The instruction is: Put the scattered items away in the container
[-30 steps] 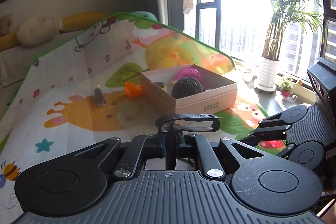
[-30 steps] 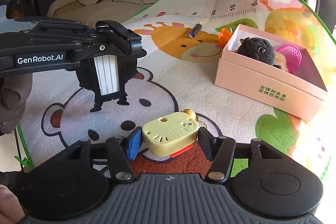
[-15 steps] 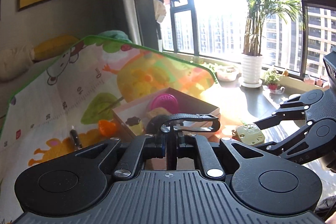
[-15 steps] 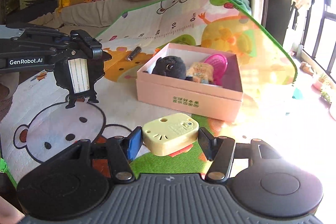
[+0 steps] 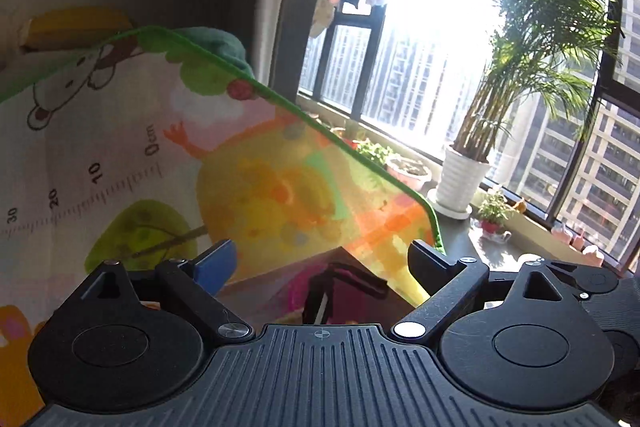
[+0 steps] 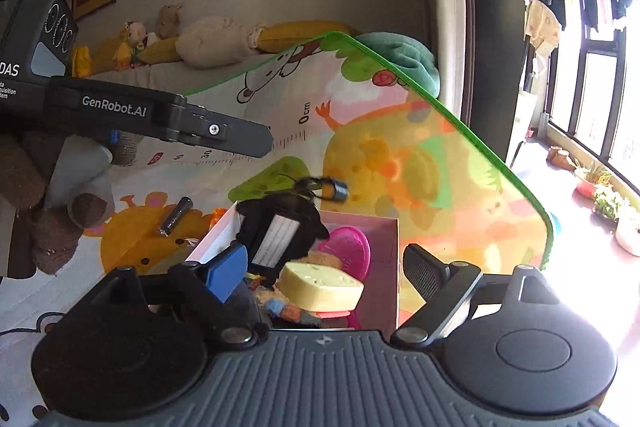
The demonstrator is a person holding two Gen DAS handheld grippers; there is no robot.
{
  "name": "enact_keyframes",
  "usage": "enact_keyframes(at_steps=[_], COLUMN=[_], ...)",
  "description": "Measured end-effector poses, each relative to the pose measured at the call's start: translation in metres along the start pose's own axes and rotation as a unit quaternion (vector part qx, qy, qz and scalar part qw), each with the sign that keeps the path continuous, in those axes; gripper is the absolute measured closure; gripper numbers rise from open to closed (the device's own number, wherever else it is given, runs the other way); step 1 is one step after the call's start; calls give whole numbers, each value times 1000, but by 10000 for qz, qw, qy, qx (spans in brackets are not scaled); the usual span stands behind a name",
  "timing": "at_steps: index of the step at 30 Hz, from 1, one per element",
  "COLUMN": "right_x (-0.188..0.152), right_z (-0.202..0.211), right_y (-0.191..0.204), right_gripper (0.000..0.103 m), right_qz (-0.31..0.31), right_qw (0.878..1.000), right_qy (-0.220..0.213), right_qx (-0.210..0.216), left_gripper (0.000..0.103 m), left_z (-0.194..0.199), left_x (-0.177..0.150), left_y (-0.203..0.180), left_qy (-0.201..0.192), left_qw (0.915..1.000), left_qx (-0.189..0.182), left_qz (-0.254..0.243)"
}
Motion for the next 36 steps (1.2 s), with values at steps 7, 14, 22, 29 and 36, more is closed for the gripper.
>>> enact_keyframes(at_steps=[7, 14, 22, 29, 36], right_x=[-38, -34, 9, 62, 49], right_z=[-15, -1, -8, -90, -210], right_y=[7, 24, 71, 143, 187], right_gripper=[15, 5, 3, 43, 64], right_qz=[55, 93, -283, -359, 245], right_qw=[9988, 9983, 9956, 9815, 9641], right_qy=[492, 564, 799, 1601, 2585], right_qx=[5, -83, 399, 987, 555], left_gripper=[1, 0, 0, 0, 0], left_z=[58, 99, 118, 130, 130], left_x=[-71, -138, -156, -157, -158], left_y=[45, 74, 98, 115, 118], left_qy=[338, 655, 331, -34, -13], left_qw=[9943, 9846, 9817, 9766, 9751], left_qx=[983, 1608, 1774, 1649, 1642], left_qz=[-219, 214, 613, 1379, 1491])
Point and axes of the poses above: each gripper's, at about its wrist camera, not at the fingertips, and z roughly against the way its jaws point, y to its left, x to its top, the point moved 8 cm from there along -z, roughly the way its jaws point, and after that the axes turned 6 degrees about -y, right-handed, at the moved point
